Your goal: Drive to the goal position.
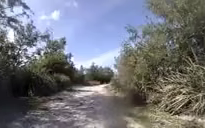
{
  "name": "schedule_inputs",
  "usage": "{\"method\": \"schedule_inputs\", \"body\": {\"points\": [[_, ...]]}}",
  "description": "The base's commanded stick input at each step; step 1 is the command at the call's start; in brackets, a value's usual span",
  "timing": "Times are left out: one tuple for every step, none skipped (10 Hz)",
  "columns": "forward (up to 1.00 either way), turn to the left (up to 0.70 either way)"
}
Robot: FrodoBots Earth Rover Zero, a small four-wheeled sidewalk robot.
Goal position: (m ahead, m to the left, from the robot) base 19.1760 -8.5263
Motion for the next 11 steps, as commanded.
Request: {"method": "schedule_inputs", "body": {"points": [[0.00, 0.50], [0.00, 0.50], [0.00, 0.50], [0.00, 0.50], [0.00, 0.50], [0.00, 0.50], [0.00, 0.48], [0.18, 0.29], [0.50, 0.00], [0.50, 0.00], [0.50, 0.00]]}}
